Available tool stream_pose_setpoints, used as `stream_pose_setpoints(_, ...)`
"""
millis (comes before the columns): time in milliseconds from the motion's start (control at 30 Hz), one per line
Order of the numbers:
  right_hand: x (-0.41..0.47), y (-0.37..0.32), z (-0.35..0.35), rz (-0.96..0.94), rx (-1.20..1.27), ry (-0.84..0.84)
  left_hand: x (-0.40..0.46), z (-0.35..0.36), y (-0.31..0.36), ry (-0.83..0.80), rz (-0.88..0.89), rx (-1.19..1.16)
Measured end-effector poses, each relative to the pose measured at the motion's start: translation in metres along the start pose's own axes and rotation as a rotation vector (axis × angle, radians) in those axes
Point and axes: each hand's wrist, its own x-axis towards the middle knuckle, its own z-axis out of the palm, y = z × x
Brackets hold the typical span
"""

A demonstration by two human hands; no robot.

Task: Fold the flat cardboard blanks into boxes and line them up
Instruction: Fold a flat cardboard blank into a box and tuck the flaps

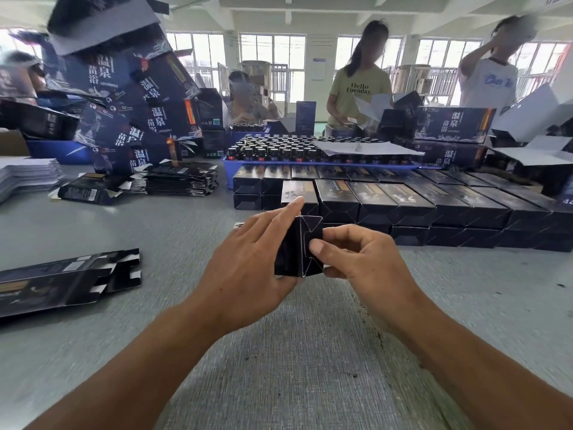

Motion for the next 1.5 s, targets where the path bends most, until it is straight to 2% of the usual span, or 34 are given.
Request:
stream_pose_setpoints(367, 0.0004, -0.0005, -0.0009, -0.101, -0.085, 0.047, 0.0006, 0.0008, 0.0029, 0.007, 0.014, -0.026)
stream_pose_setpoints(633, -0.0011, -0.0006, -0.0007, -0.062, -0.107, 0.004, 0.0008, 0.0015, 0.0011, 0.004, 0.005, -0.036)
stream_pose_setpoints(833, -0.0012, -0.0003, 0.0013, -0.123, -0.176, 0.032, 0.0015, 0.0014, 0.0022, 0.001, 0.034, -0.008)
stream_pose_setpoints(1067, 0.0001, -0.0016, -0.0038, -0.074, -0.111, -0.033, 0.0011, 0.0012, 0.0008, 0.016, 0.004, -0.042)
stream_pose_setpoints(1267, -0.0006, 0.0007, 0.0000, -0.141, -0.301, 0.037, 0.0009, 0.0036, 0.0015, 0.017, 0.029, -0.015)
stream_pose_setpoints(1500, 0.0010, -0.0020, -0.0058, -0.068, -0.107, -0.022, 0.0009, 0.0023, 0.0002, 0.048, 0.004, -0.061)
